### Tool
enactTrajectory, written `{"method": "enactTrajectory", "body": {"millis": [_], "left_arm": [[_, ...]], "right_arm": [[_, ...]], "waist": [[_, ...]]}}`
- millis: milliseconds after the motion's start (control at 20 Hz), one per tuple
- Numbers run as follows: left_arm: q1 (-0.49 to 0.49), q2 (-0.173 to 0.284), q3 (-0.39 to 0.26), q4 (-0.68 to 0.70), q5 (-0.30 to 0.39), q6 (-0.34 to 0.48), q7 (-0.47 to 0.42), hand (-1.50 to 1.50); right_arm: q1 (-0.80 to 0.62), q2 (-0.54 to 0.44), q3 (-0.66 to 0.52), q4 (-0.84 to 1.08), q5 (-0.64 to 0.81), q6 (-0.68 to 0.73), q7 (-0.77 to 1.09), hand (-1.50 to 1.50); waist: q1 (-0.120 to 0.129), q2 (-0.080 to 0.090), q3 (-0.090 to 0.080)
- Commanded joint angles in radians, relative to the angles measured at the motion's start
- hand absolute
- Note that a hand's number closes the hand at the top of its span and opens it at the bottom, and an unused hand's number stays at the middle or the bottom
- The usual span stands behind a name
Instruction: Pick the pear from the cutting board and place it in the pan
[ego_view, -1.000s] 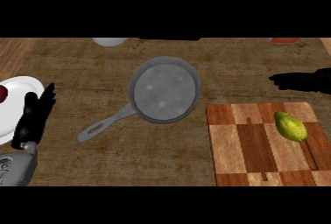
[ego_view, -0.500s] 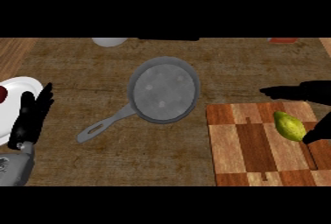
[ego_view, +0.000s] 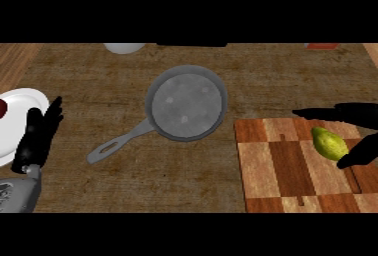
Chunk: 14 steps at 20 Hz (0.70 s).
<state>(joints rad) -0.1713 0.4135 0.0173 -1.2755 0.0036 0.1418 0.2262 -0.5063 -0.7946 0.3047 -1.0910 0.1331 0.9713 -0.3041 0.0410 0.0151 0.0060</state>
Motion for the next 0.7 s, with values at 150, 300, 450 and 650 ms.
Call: {"method": "enactTrajectory", "body": {"millis": [150,300,450,650], "left_arm": [[0.008,0.004,0.003,-0.024,0.002,-0.017,0.013,0.00],[-0.019,-0.005,-0.002,-0.018,-0.015,0.002,0.025,0.00],[-0.022,0.036,0.032,-0.003,0.018,-0.050,0.031,0.00],[-0.014,0.001,0.017,0.004,-0.013,-0.010,0.009,0.00]], "right_arm": [[-0.012,-0.018,0.101,0.107,0.084,0.052,-0.305,-1.50],[-0.032,0.001,0.156,0.145,0.100,0.013,-0.333,-1.50],[-0.018,-0.004,0.222,0.184,0.155,-0.068,-0.398,-1.50],[-0.070,0.012,0.288,0.267,0.194,-0.123,-0.446,-1.50]], "waist": [[0.004,-0.002,-0.001],[0.003,-0.001,-0.002],[0.000,-0.002,-0.002],[0.008,0.001,-0.002]]}}
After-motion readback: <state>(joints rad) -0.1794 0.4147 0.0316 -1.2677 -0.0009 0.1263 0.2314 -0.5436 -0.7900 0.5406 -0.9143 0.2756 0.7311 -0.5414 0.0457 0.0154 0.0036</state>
